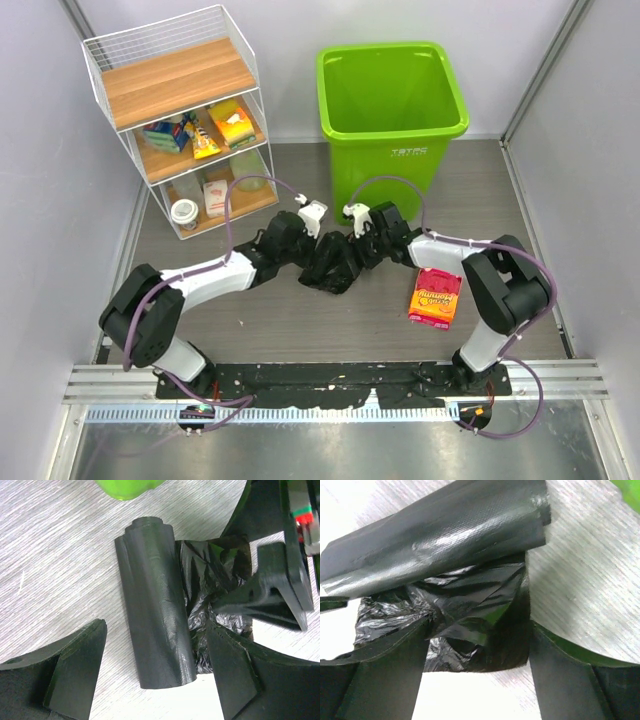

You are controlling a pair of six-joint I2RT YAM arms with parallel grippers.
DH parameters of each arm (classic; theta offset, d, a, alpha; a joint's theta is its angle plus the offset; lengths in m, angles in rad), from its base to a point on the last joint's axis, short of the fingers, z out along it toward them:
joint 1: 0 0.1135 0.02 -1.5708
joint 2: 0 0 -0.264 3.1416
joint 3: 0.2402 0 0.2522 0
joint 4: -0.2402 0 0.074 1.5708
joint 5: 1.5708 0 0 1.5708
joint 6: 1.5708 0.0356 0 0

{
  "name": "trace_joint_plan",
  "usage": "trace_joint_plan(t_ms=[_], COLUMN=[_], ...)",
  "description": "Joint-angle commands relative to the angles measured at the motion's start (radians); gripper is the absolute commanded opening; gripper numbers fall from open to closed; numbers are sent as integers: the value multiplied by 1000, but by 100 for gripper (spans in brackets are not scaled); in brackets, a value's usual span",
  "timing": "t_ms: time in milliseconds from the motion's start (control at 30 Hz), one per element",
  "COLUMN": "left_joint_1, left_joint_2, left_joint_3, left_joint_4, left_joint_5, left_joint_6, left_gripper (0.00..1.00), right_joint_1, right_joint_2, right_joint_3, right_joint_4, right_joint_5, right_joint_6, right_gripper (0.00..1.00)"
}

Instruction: Put the trash bags into the trash bin

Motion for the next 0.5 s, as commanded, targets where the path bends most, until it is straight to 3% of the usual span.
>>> trace_joint_plan(t_ms=[0, 33, 67, 133, 200, 367, 467], left_joint_1=[32, 42, 54, 86, 121, 190, 192], left_joint_2=[-47, -55, -63, -86, -115, -187, -221], left_joint_3=[43, 45, 43, 43, 48, 106, 120], left_joint_4=[-27, -30, -33, -43, -58, -188, -221], left_joint_5=[-9, -9, -5, 7, 31, 136, 185], left_joint_6=[51, 53, 53, 54, 64, 134, 173], left_gripper=[83, 83, 83, 82, 82, 81, 82], right_joint_1=[4, 4, 4, 4, 4, 6, 4], right_joint_2=[56, 71, 74, 80, 62, -70, -160], right_joint_3=[37, 43, 57, 79, 100, 178, 261], right_joint_4=[4, -11, -40, -93, -157, -335, -512], right_joint_5=[15, 6, 0, -11, -17, -35, -40], right_joint_6=[-3, -2, -6, -20, -46, -166, -243], right_gripper=[69, 63, 49, 31, 21, 3, 1])
